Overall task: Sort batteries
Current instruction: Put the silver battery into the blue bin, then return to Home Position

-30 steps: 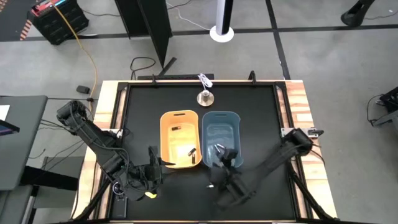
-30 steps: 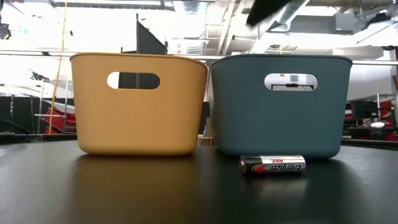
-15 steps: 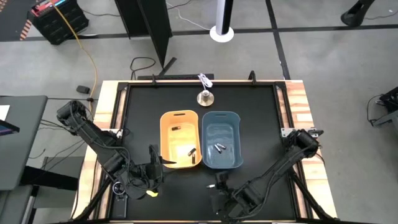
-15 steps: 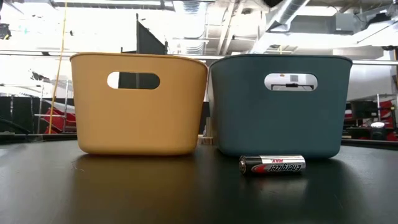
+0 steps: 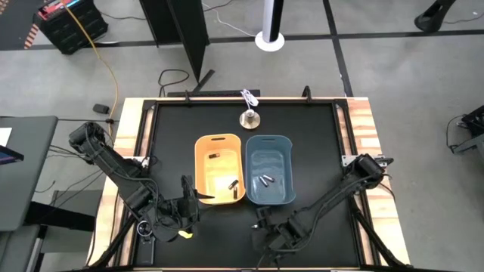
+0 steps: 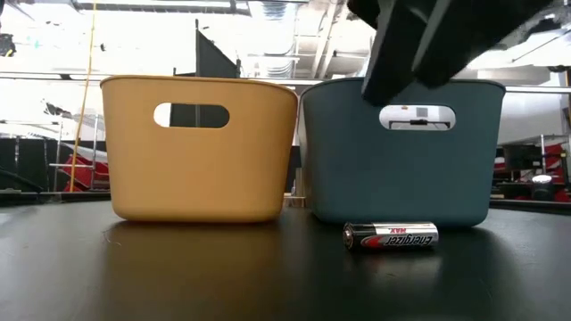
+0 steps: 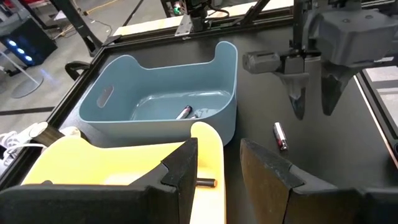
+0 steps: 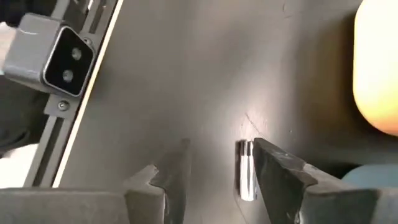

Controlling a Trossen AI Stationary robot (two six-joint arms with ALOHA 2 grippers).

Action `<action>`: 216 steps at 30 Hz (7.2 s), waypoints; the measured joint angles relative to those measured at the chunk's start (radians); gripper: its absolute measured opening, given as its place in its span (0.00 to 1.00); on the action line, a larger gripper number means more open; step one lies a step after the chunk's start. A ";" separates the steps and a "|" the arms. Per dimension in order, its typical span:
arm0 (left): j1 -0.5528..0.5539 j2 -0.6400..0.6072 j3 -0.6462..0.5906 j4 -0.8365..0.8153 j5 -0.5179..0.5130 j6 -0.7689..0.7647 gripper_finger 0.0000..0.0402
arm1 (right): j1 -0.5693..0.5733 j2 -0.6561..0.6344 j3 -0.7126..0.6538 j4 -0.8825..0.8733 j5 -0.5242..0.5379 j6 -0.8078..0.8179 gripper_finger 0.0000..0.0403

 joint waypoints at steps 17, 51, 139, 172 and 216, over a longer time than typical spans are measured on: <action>0.000 0.000 0.000 -0.001 0.000 0.000 0.29 | -0.025 0.001 -0.175 0.169 0.023 0.052 0.55; 0.000 0.000 0.000 0.000 0.000 0.000 0.29 | -0.035 0.062 -0.211 0.236 0.068 0.084 0.46; 0.000 0.000 0.000 -0.003 0.000 -0.001 0.29 | -0.112 0.064 0.358 -0.818 0.499 0.082 0.10; 0.000 0.000 0.000 0.166 -0.008 0.167 0.16 | 0.022 -0.098 0.358 -0.469 0.528 -0.062 0.17; 0.383 -1.217 -1.128 0.710 0.351 0.414 0.00 | -0.372 -1.766 -1.558 0.897 -0.056 -0.382 0.00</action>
